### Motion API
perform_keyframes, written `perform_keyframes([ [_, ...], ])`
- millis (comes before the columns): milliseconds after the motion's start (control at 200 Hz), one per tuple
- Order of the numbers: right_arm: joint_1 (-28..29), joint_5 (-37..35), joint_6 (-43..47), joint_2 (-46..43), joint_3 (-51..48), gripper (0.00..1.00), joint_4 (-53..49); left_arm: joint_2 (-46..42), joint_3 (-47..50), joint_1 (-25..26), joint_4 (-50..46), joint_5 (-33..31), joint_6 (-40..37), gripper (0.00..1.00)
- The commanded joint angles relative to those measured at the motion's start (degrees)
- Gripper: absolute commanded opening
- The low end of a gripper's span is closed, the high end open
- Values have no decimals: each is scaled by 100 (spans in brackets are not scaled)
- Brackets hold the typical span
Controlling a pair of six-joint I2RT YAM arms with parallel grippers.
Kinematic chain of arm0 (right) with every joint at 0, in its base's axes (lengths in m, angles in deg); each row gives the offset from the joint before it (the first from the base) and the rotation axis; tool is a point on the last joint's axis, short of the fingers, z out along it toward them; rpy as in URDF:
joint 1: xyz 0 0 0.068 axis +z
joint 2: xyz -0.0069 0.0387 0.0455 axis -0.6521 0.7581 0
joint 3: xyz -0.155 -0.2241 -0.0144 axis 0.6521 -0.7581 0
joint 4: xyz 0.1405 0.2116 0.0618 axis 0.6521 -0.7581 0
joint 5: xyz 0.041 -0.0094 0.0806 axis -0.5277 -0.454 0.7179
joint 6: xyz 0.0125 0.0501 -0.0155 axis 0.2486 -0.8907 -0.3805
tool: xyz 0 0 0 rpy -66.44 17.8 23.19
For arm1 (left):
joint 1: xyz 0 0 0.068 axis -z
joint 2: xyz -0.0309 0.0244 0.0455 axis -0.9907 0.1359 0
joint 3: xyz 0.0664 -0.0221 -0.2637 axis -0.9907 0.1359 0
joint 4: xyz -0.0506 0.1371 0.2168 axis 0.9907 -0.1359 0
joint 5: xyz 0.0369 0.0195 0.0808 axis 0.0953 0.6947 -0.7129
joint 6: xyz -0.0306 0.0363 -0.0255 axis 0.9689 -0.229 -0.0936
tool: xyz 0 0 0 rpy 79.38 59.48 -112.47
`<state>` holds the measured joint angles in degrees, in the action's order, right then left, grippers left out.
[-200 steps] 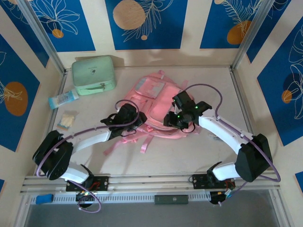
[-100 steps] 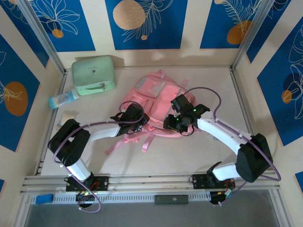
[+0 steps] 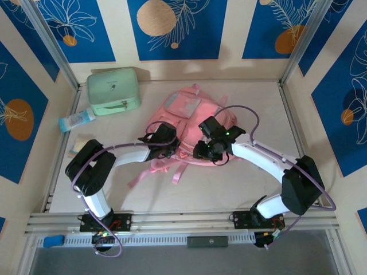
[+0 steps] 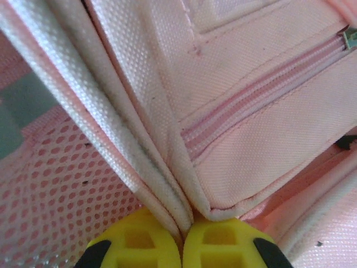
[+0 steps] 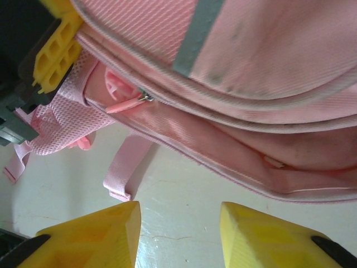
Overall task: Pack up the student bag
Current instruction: Zip the student bag at the center of the table.
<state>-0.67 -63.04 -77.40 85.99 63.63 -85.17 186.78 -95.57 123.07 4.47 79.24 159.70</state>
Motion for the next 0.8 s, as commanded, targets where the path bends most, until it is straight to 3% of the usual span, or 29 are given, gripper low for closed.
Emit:
perform_keyframes([
  [0,274,-211,-329,169,312,48,-242,-178,-93,-4,95,-10,88,0],
  [195,648,-77,-1406,345,263,51,461,-550,104,69,596,148,420,0],
  [510,873,-1033,-2187,938,411,36,974,-712,228,126,859,221,518,0],
  [795,1031,-2043,-2631,1335,519,30,980,-781,237,148,823,206,488,0],
])
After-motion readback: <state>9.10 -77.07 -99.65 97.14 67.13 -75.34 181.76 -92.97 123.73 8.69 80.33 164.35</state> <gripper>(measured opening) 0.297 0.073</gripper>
